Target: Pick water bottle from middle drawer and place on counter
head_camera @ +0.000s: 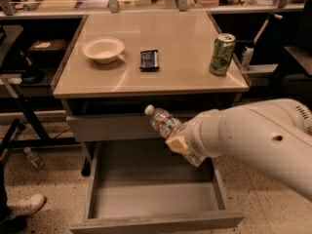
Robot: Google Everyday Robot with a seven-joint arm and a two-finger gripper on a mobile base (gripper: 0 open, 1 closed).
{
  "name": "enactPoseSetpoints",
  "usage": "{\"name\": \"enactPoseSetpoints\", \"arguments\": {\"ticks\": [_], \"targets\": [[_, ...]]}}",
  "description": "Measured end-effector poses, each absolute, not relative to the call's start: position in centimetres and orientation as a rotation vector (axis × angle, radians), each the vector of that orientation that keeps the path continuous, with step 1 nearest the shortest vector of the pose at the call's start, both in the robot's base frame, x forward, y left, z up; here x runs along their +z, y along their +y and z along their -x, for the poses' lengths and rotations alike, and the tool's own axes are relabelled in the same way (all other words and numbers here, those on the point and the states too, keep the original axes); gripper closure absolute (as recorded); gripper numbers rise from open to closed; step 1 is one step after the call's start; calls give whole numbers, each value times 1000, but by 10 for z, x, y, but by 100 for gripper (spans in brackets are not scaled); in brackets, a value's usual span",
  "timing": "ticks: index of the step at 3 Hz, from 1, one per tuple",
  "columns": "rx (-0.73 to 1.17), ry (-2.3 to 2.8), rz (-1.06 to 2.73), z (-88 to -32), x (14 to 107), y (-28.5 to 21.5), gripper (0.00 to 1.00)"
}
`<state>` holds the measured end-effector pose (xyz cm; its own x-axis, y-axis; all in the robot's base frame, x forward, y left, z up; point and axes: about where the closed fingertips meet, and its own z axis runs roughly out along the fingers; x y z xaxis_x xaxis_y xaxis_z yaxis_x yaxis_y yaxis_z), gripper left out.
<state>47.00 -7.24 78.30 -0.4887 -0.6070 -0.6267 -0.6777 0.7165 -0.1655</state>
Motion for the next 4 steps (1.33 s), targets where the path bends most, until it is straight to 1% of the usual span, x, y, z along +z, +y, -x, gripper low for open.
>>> {"name": "enactPoseSetpoints", "arguments": {"ticks": [2,3,4], "targets": [[139,2223,949,-477,795,-77,100],[129,2208,876,-503,826,-99,100],[117,2202,801,-542,860,-122,100]]}}
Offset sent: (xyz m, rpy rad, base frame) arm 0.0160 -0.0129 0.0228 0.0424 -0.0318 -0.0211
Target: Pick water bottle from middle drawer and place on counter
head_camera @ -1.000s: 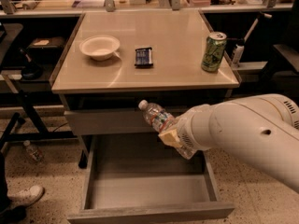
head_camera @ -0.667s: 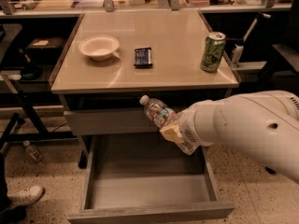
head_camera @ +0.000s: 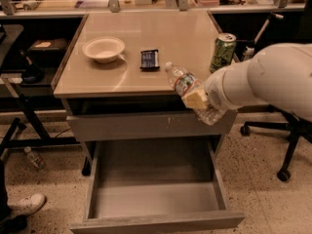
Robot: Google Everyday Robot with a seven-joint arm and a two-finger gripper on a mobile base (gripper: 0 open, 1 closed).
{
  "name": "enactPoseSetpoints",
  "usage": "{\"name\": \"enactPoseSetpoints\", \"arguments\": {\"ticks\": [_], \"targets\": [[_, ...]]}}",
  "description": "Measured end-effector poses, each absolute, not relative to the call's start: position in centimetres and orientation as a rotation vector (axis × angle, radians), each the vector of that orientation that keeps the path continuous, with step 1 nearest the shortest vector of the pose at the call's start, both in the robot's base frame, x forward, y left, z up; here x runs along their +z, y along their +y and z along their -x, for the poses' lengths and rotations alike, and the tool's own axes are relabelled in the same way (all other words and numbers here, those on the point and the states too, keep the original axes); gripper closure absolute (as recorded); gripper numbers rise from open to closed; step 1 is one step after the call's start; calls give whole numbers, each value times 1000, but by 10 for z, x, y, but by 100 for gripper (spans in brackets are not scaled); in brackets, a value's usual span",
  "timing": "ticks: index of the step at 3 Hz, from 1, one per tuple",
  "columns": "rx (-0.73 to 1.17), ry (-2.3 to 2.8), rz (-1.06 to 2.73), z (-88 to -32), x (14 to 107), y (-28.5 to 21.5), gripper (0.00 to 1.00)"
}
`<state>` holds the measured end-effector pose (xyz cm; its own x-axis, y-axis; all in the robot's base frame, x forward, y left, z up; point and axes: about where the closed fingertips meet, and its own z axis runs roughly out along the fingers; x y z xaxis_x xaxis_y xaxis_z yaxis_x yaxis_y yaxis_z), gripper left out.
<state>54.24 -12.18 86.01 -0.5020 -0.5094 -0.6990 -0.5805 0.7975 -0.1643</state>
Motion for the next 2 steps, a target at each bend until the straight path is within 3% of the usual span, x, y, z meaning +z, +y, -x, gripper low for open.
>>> {"name": "enactPoseSetpoints", "arguments": {"ticks": [1,2], "targets": [[106,2189,733,-580,896,-141,100],[106,2189,734,-580,895,-141,100]]}}
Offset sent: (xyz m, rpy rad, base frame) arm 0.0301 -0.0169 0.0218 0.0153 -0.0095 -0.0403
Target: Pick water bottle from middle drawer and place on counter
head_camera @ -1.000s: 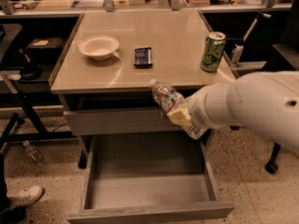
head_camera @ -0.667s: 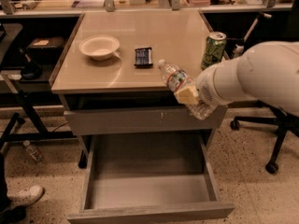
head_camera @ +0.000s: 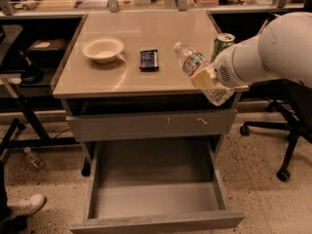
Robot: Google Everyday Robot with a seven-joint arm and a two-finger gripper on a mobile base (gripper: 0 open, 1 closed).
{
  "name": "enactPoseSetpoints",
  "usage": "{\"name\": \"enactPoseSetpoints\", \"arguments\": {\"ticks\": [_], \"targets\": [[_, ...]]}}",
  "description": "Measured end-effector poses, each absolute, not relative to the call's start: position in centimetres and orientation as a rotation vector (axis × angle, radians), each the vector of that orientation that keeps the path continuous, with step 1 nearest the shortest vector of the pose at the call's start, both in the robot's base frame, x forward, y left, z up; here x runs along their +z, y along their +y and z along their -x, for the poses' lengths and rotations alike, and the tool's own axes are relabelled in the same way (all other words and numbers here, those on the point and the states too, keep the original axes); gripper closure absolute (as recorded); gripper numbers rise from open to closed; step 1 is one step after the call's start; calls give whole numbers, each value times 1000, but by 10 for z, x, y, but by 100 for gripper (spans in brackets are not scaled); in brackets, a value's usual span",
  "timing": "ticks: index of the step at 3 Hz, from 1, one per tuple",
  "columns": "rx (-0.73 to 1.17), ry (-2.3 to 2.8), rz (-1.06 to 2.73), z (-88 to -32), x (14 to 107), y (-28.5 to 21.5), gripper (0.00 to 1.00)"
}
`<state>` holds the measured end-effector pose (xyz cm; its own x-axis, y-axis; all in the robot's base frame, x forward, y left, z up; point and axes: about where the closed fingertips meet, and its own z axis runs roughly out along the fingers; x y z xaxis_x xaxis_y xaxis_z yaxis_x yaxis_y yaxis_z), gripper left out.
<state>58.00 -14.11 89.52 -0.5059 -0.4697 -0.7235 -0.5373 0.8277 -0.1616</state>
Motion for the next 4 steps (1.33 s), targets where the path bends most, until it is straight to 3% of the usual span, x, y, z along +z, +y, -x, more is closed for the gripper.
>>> {"name": "enactPoseSetpoints", "arguments": {"ticks": [4], "targets": [[190,2237,694,-697,904,-118,100]]}}
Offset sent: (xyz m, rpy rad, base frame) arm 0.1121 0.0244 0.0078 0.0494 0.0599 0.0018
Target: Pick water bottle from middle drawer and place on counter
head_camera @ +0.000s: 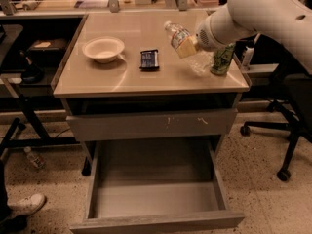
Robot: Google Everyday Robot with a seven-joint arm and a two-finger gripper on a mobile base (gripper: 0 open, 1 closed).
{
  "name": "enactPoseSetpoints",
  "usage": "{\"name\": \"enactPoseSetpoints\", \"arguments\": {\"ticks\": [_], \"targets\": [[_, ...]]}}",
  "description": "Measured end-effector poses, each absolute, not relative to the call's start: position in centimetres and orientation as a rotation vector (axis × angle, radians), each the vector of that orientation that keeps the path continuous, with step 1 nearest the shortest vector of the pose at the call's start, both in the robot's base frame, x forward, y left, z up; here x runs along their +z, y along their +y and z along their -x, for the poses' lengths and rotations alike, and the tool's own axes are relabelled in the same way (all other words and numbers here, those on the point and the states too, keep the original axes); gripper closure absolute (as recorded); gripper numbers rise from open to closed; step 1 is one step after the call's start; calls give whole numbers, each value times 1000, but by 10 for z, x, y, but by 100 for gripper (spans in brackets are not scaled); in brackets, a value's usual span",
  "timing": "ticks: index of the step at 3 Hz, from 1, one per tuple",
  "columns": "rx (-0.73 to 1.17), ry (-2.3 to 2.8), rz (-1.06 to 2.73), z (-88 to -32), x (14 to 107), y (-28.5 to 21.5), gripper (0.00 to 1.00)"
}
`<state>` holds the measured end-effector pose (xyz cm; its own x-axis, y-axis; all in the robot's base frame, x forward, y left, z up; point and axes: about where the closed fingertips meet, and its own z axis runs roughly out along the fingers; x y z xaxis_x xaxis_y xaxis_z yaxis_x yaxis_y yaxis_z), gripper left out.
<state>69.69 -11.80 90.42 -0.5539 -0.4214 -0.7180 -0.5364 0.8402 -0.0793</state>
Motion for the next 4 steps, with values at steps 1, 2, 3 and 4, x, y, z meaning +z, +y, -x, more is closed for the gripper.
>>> {"name": "enactPoseSetpoints", "arguments": {"ticks": [1,2,3,4], "targets": [[216,2246,672,-714,903,-115,100],[238,2262,649,-725,897,-113,100],[256,2281,629,-731,888,-113,100],[264,2302,615,-735,879,-112,100]]}}
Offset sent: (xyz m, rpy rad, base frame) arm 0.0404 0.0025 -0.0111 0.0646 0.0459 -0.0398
